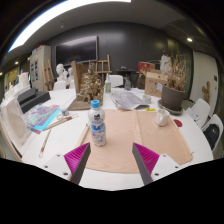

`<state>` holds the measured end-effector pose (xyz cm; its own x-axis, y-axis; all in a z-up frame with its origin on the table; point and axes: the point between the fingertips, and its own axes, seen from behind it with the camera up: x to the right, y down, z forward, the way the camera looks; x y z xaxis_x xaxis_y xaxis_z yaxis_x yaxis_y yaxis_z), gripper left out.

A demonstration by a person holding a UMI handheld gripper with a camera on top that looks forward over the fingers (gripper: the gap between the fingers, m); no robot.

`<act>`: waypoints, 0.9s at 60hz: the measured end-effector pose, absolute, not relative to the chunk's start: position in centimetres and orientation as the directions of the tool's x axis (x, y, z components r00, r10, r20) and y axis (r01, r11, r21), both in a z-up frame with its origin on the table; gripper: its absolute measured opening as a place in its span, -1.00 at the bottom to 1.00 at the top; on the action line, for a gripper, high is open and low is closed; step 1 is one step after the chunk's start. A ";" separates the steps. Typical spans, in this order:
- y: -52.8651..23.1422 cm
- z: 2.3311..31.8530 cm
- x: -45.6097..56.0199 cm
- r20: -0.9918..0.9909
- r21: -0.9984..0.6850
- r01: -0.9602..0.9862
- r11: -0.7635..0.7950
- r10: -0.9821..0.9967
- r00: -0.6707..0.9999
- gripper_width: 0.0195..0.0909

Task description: Pour water

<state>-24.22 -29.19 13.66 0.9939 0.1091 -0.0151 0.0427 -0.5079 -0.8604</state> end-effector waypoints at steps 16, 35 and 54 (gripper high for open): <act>-17.9 8.9 -31.3 0.019 -0.904 0.046 -0.424 0.068 0.997 0.84; -12.1 6.2 -31.9 0.036 -0.919 0.048 -0.390 0.038 0.999 -0.21; -11.1 10.2 -31.3 -0.043 -0.923 -0.009 -0.385 0.080 0.996 -0.50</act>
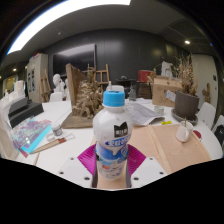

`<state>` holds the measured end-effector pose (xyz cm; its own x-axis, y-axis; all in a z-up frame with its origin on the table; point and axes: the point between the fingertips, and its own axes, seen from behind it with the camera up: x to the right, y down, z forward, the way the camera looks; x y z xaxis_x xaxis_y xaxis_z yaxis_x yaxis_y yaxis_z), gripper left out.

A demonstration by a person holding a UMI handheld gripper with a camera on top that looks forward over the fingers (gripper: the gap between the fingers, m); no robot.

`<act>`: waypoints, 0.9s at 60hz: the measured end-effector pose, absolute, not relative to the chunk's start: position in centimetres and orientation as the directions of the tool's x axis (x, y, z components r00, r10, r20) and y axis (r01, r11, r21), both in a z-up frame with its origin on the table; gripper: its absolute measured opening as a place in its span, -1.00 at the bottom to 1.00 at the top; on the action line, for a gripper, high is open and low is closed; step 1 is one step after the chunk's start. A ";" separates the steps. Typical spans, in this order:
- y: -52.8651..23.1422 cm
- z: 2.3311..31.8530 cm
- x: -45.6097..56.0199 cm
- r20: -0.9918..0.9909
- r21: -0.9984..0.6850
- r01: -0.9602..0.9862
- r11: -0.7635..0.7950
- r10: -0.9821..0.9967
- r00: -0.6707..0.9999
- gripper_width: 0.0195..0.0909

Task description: Pour water

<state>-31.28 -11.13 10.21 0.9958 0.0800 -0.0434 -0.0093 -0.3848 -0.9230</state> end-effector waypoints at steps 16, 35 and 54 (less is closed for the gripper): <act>-4.8 20.6 -25.7 -0.582 -0.773 -0.519 -0.365 0.080 0.809 -0.51; 3.2 22.0 -13.5 -0.994 -0.053 -0.939 -0.341 -0.069 0.081 -0.51; 5.4 16.9 -7.2 -0.865 0.498 -0.837 -0.227 -0.191 -0.464 -0.51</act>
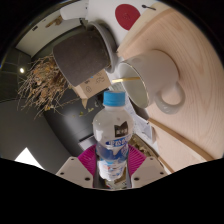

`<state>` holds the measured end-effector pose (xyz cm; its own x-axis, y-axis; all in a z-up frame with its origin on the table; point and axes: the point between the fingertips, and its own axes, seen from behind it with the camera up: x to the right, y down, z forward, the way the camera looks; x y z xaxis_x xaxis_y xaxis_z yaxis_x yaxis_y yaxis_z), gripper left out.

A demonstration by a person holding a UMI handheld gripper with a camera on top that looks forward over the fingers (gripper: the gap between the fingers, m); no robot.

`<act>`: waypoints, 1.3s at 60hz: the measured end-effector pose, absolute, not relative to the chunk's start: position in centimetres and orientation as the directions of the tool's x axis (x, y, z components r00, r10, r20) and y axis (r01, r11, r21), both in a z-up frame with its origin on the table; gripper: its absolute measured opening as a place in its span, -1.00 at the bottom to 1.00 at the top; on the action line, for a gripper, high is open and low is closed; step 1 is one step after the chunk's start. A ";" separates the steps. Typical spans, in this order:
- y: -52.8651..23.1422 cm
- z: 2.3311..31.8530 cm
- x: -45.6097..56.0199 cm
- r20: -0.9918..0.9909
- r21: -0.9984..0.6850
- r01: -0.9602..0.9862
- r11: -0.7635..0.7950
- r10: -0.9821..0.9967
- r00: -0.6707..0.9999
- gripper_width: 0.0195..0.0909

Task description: Pour water

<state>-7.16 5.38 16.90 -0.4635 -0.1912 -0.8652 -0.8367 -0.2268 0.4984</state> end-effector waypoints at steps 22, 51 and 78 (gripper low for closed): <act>5.3 18.1 -6.9 -0.962 0.254 -0.904 -0.344 -0.188 -0.199 -0.51; 6.4 25.4 15.0 -0.380 -0.901 -0.380 -0.210 -0.043 0.924 -0.51; 4.8 6.1 19.7 0.066 -0.898 0.044 -0.439 -0.034 0.997 -0.49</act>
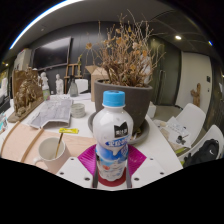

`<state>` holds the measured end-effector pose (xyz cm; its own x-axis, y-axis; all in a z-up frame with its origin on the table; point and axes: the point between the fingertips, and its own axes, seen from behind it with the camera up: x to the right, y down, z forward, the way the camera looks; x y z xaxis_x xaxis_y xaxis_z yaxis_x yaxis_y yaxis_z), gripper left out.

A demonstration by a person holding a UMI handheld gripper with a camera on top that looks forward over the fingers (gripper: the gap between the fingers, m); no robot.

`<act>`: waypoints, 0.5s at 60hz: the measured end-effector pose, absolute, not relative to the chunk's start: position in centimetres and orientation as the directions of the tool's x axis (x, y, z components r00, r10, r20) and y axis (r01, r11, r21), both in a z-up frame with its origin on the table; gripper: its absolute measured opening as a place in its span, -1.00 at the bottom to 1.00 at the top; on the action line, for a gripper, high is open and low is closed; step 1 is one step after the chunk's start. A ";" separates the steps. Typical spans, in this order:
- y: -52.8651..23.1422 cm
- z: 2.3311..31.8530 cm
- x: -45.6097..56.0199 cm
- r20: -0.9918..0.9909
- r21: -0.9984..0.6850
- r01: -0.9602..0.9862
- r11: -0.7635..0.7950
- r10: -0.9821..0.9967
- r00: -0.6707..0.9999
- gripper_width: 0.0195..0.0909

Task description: Pour water

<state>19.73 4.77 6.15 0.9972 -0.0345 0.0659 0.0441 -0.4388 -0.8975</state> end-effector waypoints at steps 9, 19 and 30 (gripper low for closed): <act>4.6 5.7 19.8 0.033 -0.915 0.006 -0.404 -0.059 0.998 -0.31; 3.2 5.1 20.0 0.017 -0.883 -0.025 -0.468 -0.087 0.996 0.41; -0.2 7.3 19.6 -0.006 -0.858 -0.088 -0.506 -0.162 0.987 0.85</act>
